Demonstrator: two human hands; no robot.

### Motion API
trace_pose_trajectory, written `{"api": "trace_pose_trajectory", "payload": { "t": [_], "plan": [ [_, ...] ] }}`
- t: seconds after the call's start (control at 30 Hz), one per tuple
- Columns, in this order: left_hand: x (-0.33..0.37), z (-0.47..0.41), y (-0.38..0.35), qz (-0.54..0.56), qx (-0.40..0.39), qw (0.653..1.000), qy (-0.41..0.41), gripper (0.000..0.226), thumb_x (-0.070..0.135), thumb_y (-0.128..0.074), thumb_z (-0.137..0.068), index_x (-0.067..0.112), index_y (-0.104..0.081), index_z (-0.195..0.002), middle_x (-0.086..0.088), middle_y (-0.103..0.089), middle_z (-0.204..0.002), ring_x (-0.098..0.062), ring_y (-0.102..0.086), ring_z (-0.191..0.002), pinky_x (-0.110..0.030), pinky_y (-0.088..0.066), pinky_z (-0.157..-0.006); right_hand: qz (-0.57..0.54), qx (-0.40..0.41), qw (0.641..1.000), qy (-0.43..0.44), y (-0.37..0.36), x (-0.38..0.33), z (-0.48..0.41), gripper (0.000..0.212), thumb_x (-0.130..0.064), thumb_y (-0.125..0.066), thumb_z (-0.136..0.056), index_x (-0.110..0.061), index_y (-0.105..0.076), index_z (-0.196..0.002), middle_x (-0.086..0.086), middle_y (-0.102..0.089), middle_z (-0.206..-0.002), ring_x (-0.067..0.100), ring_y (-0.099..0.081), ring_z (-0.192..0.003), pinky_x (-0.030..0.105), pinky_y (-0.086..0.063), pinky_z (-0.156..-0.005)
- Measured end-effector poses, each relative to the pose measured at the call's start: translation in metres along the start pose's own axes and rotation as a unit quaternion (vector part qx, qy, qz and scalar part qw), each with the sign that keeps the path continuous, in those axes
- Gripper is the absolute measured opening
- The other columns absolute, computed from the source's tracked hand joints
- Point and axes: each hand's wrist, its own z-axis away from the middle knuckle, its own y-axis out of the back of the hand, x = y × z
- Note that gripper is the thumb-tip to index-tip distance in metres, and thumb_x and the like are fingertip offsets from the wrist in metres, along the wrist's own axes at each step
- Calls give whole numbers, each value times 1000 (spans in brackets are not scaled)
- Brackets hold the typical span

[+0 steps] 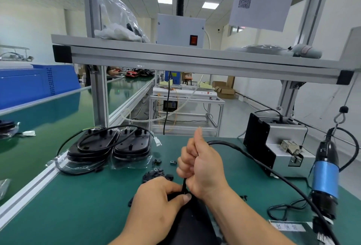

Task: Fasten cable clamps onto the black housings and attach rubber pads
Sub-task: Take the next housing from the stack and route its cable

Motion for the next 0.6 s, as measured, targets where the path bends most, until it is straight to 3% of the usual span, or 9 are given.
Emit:
{"api": "trace_pose_trajectory", "payload": {
  "t": [0.17,0.27,0.37,0.43,0.53,0.6],
  "plan": [
    [-3,-2,-1,-14,-5,1000,-14,36,49,-79,-65,73,-53,-68,16,-67,-78,6,-59,-79,-17,-49,-73,20,-3,1000,0,1,2,-1,53,-58,-50,-79,-19,-23,-57,-1,-18,-50,13,-13,-43,20,-18,-40],
    [-5,-4,2,-14,-28,999,-23,53,44,-81,-66,81,-44,-64,27,-64,-80,18,-56,-84,0,-39,-71,44,23,999,-7,2,-13,-5,43,-54,-56,-78,-17,-43,-62,1,-36,-50,14,-31,-43,25,-31,-44],
    [-10,-4,3,-19,-51,998,-27,38,43,-80,-68,65,-61,-93,33,-62,-92,18,-55,-93,1,-38,-83,-21,141,990,14,4,-42,-10,30,-42,-64,-86,-15,-56,-94,-2,-53,-53,11,-51,-46,25,-47,-48],
    [-11,-5,5,-22,-71,997,-18,41,41,-79,-70,52,-65,-107,34,-62,-97,18,-55,-96,-3,-39,-91,-64,202,976,45,3,-59,-12,31,-37,-67,-87,-13,-55,-101,-3,-49,-48,9,-45,-39,22,-43,-41],
    [-2,-18,31,44,-159,986,0,64,27,-79,-76,38,-50,-132,24,-59,-120,14,-54,-104,-3,-37,-91,27,119,992,36,-17,-72,-11,23,-32,-64,-91,-14,-50,-89,-5,-37,-44,8,-30,-35,20,-28,-36],
    [17,-35,71,183,-132,974,7,68,17,-77,-75,35,-47,-133,12,-58,-130,3,-55,-111,-17,-41,-97,160,24,987,17,-38,-72,-10,23,-31,-63,-93,-13,-49,-87,-3,-36,-48,8,-28,-36,19,-27,-37]
  ]
}}
